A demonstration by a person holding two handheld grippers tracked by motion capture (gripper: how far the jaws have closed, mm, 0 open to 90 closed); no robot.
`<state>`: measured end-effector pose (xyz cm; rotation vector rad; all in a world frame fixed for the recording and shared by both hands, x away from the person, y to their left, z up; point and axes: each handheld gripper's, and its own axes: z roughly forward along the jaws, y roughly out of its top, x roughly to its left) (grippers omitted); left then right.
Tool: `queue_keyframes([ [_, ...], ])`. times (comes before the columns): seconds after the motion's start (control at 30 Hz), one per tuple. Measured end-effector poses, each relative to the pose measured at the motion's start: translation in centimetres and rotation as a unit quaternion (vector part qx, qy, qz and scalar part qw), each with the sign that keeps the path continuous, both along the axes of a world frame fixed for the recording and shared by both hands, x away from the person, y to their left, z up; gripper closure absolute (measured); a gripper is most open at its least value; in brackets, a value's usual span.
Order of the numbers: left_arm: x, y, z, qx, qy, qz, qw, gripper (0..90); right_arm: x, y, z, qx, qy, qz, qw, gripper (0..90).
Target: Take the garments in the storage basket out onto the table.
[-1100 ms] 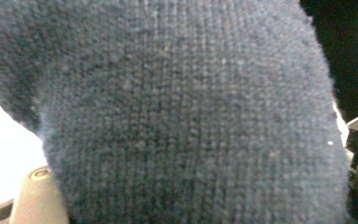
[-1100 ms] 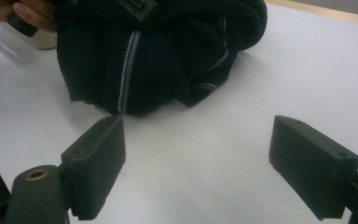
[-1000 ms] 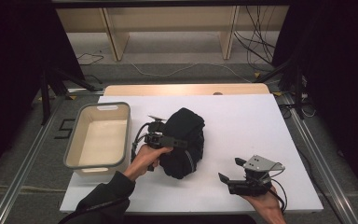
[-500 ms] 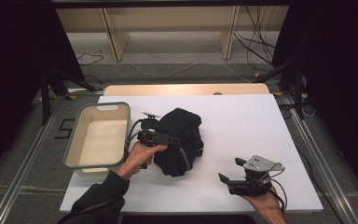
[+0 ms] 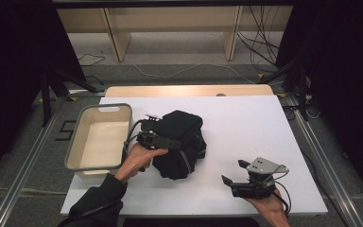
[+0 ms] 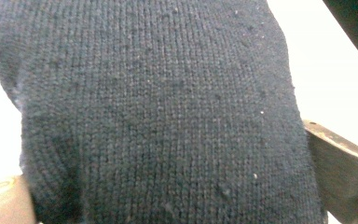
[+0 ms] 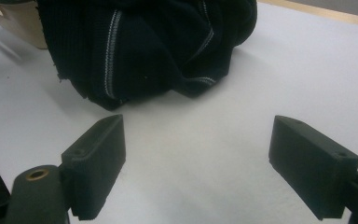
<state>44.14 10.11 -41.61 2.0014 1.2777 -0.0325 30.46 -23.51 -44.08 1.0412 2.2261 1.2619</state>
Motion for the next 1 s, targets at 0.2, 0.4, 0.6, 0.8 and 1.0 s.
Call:
queue_keyframes([
  [0.2, -0.3, 0.0, 0.4, -0.002, 0.010, -0.014, 0.9999, 0.2, 0.0, 0.0, 0.0, -0.003, 0.000, -0.001, 1.0000, 19.3],
  [0.4, -0.4, 0.2, 0.5, 0.040, 0.011, 0.000, 0.9991, 0.0, 0.0, -0.1, 0.0, -0.003, 0.000, 0.000, 1.0000, 19.3],
  [0.6, -0.3, 1.2, 0.5, 0.058, 0.011, 0.014, 0.9982, 0.0, 0.0, -0.1, 0.0, -0.002, 0.002, -0.002, 1.0000, 19.3],
  [0.8, -0.4, 2.2, 0.6, 0.082, -0.001, 0.038, 0.9959, 0.0, 0.0, -0.1, 0.0, -0.003, 0.000, -0.001, 1.0000, 19.3],
  [1.0, -0.8, 2.5, 0.8, 0.074, -0.006, 0.038, 0.9965, 0.0, 0.0, 0.0, 0.0, -0.003, 0.005, -0.003, 1.0000, 19.3],
])
